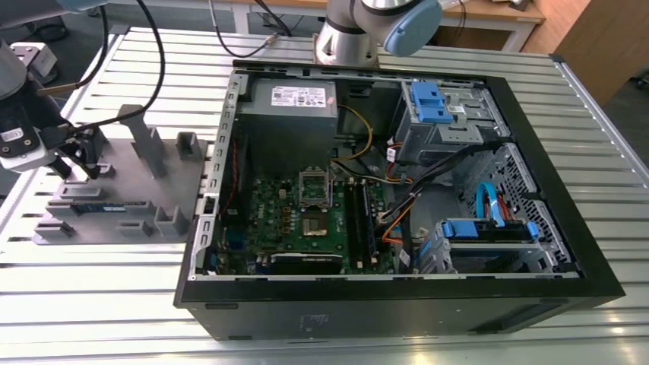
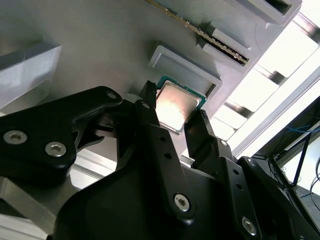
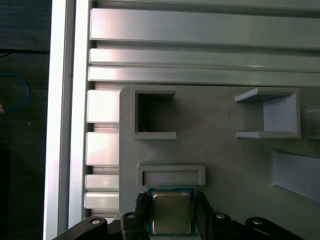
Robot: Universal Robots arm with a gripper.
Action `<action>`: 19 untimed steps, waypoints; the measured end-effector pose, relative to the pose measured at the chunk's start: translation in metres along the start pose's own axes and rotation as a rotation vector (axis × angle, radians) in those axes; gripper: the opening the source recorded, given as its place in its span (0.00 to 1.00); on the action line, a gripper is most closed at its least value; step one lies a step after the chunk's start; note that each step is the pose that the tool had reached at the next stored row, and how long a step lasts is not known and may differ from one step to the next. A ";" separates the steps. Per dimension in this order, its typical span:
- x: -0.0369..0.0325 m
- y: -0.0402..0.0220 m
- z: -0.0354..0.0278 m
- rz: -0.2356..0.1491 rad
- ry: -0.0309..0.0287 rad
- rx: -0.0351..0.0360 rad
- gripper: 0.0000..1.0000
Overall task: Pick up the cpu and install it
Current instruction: 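Pick up the cpu and move it towards the insertion slot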
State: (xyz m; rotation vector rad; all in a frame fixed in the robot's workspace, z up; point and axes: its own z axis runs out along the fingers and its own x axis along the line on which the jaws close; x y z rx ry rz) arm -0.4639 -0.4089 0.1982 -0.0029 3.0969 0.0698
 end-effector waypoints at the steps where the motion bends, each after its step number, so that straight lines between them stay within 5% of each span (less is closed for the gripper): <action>1: 0.0000 0.0000 -0.0001 0.000 -0.0001 0.0000 0.47; 8: -0.0006 0.0006 -0.0136 0.000 0.0000 0.0000 0.47; 19: -0.0020 0.0021 -0.0471 0.000 0.0001 0.0000 0.47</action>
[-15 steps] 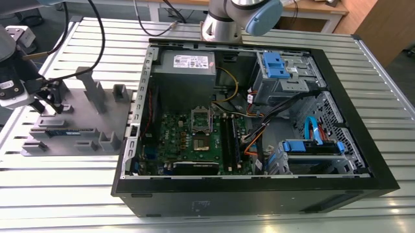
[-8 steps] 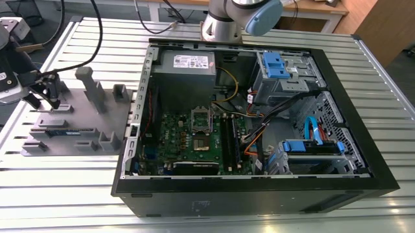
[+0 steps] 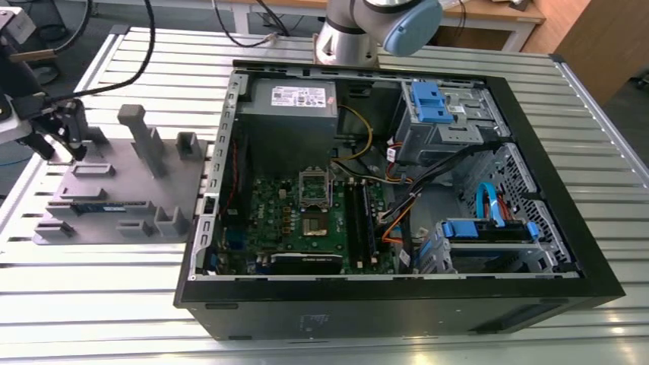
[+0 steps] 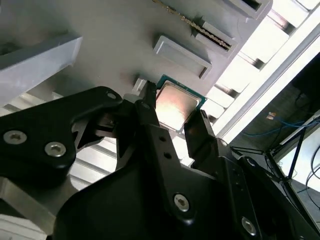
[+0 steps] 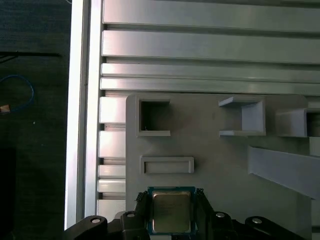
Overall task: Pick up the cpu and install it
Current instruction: 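Pick up the cpu and move it towards the insertion slot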
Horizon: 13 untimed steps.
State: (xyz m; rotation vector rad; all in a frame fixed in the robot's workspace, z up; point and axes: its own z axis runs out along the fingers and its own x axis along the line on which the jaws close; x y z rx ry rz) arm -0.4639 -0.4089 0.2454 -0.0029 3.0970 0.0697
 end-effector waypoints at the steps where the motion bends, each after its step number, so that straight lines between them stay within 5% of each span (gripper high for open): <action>1: -0.0006 0.0006 -0.0132 0.000 0.0000 0.0000 0.47; 2: -0.0010 0.0010 -0.0213 0.000 -0.0001 0.0000 0.47; 8: -0.0018 0.0019 -0.0419 0.000 0.0000 0.0000 0.47; 13: -0.0021 0.0021 -0.0466 0.000 -0.0003 -0.0001 0.47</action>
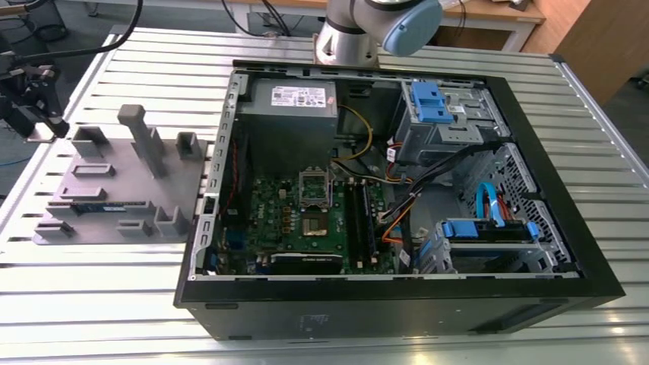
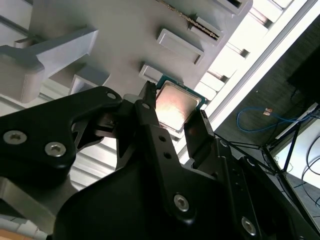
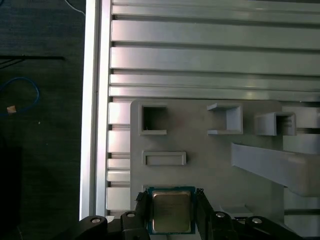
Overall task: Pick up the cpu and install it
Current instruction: 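Pick up the cpu and move it towards the insertion slot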
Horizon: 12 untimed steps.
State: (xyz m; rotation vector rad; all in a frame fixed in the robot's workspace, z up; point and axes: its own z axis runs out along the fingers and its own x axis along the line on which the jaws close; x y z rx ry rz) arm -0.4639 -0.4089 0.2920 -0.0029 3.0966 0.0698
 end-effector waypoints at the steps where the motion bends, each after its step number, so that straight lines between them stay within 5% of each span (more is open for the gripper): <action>1: 0.0000 0.0000 -0.0003 0.000 0.0002 0.0002 0.47; 12: -0.0001 0.0001 -0.0027 0.000 0.0006 0.0004 0.47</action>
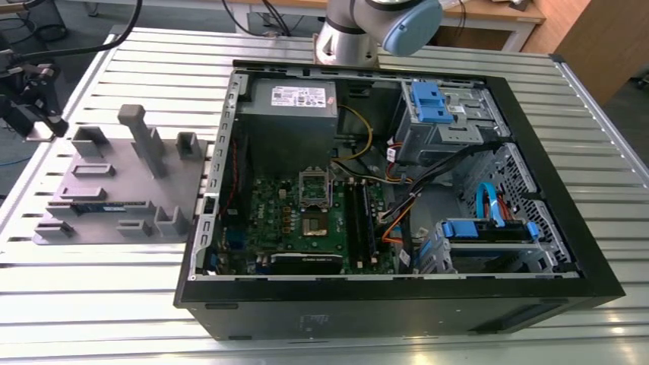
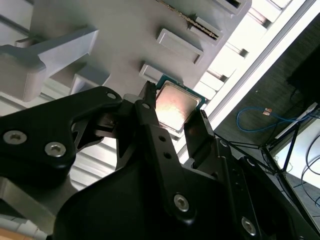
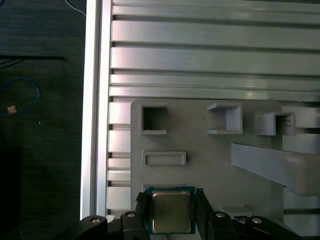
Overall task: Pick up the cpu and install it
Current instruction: 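Pick up the cpu and move it towards the insertion slot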
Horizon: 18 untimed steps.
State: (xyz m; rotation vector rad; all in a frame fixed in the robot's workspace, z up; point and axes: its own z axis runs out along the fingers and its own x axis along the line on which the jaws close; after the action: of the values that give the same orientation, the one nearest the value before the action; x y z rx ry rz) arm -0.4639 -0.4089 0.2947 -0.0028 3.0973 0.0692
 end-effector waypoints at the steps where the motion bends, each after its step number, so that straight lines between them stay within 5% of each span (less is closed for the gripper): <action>1: -0.0001 0.0000 -0.0009 0.000 -0.0002 -0.0002 0.47; 12: -0.0009 0.0009 -0.0201 0.000 0.0004 -0.0002 0.47; 18: -0.0010 0.0010 -0.0235 0.000 0.0003 -0.0002 0.47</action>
State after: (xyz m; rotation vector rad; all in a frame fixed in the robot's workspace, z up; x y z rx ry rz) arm -0.4639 -0.4089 0.3182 -0.0029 3.0976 0.0695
